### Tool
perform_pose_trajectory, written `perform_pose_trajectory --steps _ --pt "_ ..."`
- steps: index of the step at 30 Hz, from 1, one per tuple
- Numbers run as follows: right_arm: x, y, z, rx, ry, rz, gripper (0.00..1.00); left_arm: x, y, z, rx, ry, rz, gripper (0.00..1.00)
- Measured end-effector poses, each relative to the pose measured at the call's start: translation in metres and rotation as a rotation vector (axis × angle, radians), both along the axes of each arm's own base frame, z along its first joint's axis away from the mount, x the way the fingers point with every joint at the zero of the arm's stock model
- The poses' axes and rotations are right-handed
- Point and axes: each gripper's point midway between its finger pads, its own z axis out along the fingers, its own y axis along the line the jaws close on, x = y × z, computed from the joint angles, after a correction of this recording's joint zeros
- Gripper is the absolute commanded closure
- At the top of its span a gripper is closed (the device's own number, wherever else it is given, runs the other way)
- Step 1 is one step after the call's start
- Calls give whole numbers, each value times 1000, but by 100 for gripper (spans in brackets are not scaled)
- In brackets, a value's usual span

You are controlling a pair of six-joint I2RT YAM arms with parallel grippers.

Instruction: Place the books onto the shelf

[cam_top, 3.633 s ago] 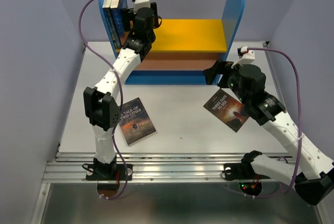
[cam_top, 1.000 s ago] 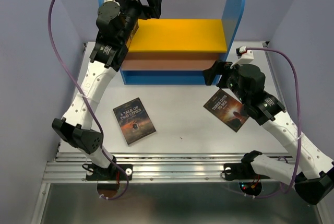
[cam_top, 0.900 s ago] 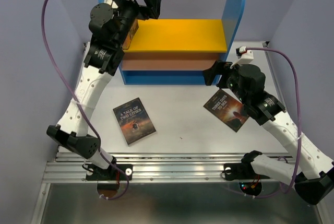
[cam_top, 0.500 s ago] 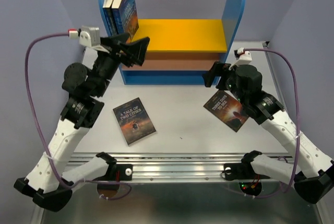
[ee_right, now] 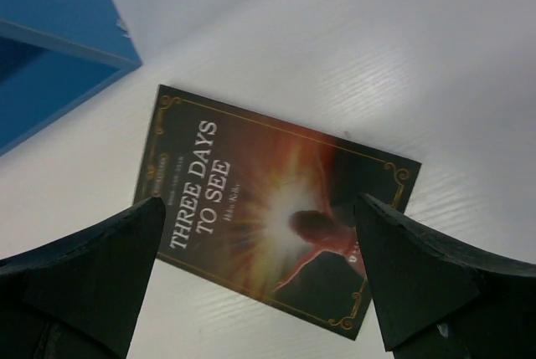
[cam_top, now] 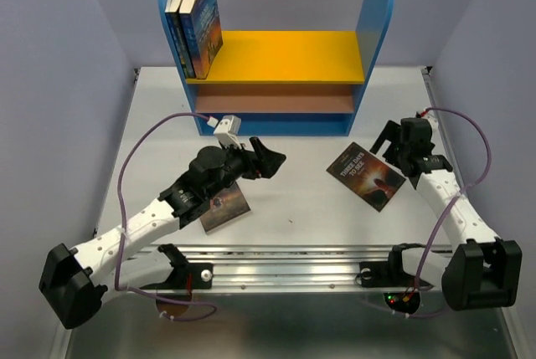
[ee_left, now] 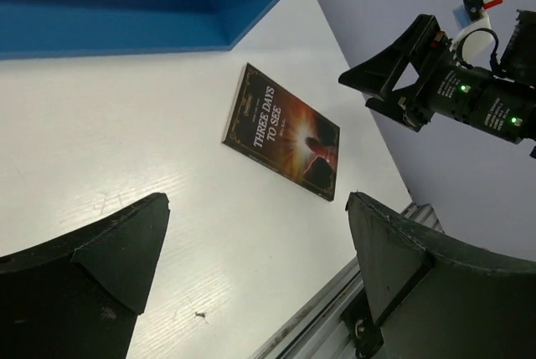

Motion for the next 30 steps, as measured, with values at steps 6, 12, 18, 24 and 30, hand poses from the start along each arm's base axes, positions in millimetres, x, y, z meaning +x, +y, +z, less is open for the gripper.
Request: perform_pose_trajectory --steps 6,12,18,24,30 --pt "12 -27 -37 52 42 -47 0 5 -23 -57 10 145 -32 1" --pt "36 -53 -78 147 82 -73 0 5 -46 -117 67 293 -80 1" --pt "41 -54 -109 200 133 -38 0 4 -61 -144 71 360 -110 1" --pt "43 -41 -106 250 99 15 0 2 -79 -164 67 424 -152 1" --pt "16 -13 -104 334 85 83 0 -6 -90 -173 64 462 -180 1"
